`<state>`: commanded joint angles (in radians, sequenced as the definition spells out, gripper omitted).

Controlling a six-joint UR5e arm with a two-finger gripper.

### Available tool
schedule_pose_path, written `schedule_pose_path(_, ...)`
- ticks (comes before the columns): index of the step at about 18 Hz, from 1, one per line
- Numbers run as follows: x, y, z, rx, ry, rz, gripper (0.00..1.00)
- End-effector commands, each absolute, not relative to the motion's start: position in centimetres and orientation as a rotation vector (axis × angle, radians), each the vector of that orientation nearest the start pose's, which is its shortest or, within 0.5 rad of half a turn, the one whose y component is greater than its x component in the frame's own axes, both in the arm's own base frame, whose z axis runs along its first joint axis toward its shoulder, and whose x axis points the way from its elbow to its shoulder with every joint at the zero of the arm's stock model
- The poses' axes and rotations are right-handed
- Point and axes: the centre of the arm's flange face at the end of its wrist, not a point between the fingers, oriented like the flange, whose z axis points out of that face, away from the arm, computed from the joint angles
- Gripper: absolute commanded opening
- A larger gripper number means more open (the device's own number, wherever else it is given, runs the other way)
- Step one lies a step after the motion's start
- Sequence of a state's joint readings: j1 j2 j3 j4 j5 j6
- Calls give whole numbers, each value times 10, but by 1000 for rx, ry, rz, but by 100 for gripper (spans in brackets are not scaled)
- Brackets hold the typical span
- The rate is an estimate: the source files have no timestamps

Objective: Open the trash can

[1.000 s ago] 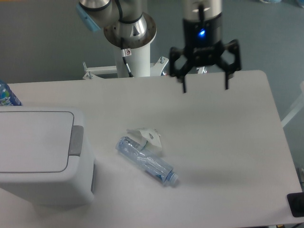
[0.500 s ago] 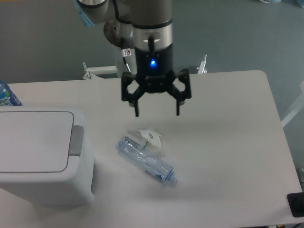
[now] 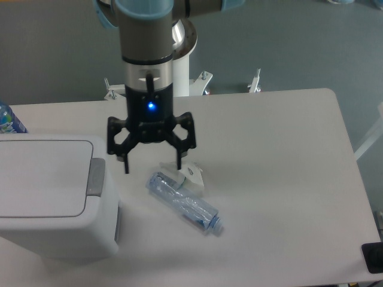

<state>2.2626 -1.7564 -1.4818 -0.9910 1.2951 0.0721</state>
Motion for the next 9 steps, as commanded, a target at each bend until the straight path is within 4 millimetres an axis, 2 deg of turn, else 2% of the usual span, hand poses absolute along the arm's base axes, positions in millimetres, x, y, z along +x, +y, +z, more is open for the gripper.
schedule_pose_path(1,-259,566,502,-2483,-707,-158,100)
schedule_pose_path(4,-274,558,500,-2437,-761,-261,100)
schedule_pose_path(9,-280,554,494,-2439,-781,-267,100)
